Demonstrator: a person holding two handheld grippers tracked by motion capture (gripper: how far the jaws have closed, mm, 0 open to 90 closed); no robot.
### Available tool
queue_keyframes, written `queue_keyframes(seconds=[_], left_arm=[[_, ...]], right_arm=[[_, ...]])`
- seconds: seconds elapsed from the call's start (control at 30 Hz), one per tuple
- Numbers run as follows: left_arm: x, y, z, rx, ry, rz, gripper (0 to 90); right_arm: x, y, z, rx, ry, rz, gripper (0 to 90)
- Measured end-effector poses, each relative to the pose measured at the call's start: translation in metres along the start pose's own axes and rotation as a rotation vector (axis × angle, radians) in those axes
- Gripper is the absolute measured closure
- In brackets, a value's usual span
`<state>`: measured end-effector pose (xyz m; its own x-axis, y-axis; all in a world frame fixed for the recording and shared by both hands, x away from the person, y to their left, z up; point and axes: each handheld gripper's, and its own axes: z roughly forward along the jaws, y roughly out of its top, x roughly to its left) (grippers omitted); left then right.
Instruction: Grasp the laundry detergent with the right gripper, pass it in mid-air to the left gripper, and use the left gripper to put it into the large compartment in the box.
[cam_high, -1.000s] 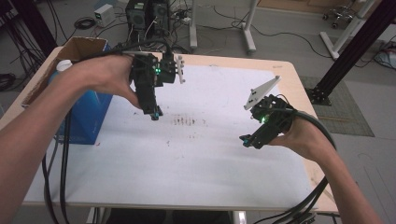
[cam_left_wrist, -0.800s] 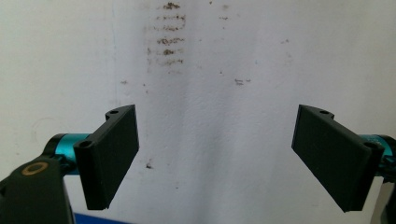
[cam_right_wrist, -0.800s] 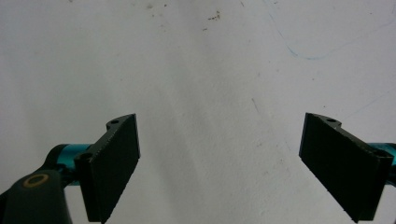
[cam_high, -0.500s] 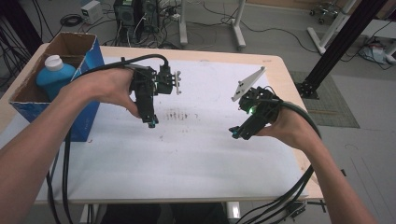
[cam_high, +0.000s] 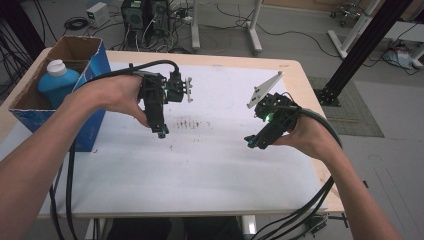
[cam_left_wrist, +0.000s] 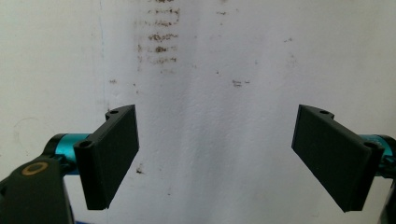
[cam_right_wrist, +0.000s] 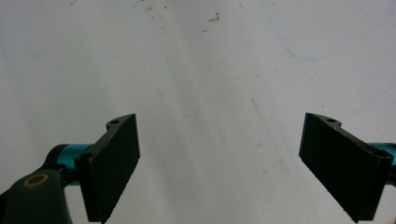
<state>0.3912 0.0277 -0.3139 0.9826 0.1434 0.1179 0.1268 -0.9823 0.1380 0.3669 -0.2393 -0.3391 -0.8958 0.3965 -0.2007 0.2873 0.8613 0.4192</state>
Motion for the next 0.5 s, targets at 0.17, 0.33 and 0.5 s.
queue_keyframes(seconds=[0.17,0.33,0.5], left_arm=[[0.0001,-0.0013,-0.0011,-0.004,0.000,0.001,14.9],[0.0001,-0.0032,-0.0033,0.000,0.003,-0.003,14.9],[-0.0002,-0.0039,-0.0030,-0.004,0.003,-0.005,14.9]], right_arm=[[0.0004,0.0002,0.0001,-0.001,0.000,-0.002,11.9],[0.0016,0.0017,0.0009,-0.003,0.000,-0.004,11.9],[0.0018,0.0020,0.0011,-0.003,-0.001,0.000,11.9]])
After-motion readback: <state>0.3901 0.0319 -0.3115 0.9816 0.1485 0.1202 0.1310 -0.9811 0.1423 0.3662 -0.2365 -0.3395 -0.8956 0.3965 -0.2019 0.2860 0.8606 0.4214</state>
